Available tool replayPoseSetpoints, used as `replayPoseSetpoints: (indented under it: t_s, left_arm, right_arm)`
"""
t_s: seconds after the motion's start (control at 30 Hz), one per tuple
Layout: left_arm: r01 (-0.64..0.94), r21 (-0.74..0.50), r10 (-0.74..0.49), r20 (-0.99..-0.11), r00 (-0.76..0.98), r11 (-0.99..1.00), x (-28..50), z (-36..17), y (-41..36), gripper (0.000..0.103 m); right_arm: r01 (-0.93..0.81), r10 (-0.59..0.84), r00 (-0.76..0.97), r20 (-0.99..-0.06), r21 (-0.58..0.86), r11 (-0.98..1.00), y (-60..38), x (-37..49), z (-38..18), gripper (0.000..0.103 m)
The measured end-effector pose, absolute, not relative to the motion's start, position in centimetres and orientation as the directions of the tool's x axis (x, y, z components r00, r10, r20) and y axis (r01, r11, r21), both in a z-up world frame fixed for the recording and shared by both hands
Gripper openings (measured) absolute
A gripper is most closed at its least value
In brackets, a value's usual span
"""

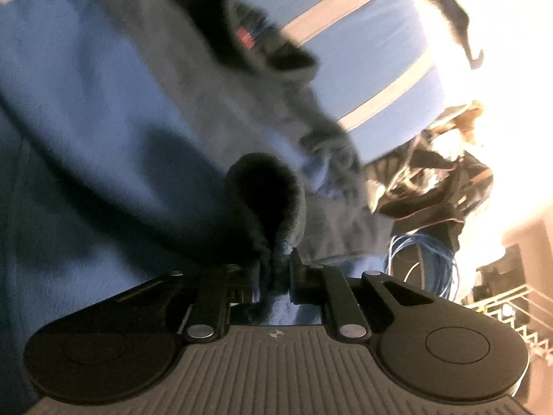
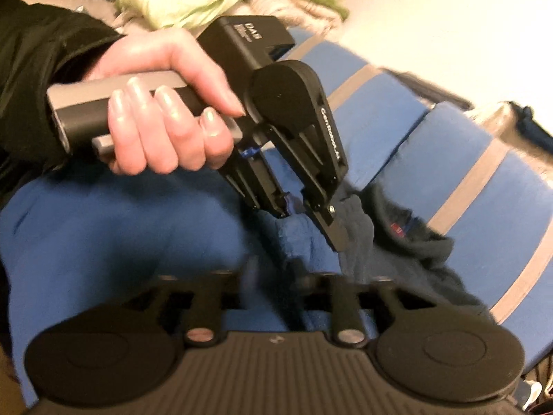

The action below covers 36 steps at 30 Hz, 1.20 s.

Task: Fold clothes

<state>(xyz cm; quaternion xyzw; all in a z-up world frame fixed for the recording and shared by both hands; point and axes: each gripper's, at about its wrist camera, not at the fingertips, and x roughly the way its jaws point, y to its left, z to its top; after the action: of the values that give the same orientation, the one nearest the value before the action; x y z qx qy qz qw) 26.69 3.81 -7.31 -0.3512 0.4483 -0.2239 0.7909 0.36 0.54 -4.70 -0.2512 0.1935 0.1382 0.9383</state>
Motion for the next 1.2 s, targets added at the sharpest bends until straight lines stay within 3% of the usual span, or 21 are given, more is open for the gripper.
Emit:
replayPoseSetpoints:
  t_s: [0.1, 0.27, 0.6, 0.87, 1.2]
  left_arm:
    - [0.077, -0.768, -0.674, -0.503, 0.541, 0.635, 26.5, -6.3, 4.3, 0.014]
    - [0.106, -0.787, -0.681, -0.448, 0.579, 0.608, 26.4, -5.2, 4.5, 0.014]
    - [0.123, -0.820, -0.681, -0.368, 0.633, 0.558, 26.9, -3.4, 4.8, 0.014]
    - [0.125, -0.847, -0.651, -0.293, 0.701, 0.516, 27.4, -1.0, 6.1, 0.013]
    - [0.107, -0.847, -0.593, -0.268, 0.759, 0.521, 27.8, 0.3, 8.3, 0.013]
  right_arm:
    - [-0.301, 0.112, 0.914, -0.390, -0.466, 0.832, 0.8, 0.4, -4.9, 0.090]
    - [-0.146, -0.054, 0.942, -0.332, -0.547, 0.824, 0.7, 1.3, -5.6, 0.100]
    - [0.202, -0.459, 0.849, -0.262, -0.641, 0.740, -3.6, 4.0, -7.1, 0.103]
    - [0.491, -0.677, 0.681, -0.280, -0.512, 0.705, -13.4, 3.8, -5.9, 0.103]
    - [0.551, -0.567, 0.714, -0.411, -0.170, 0.817, -21.8, 1.8, -3.2, 0.103]
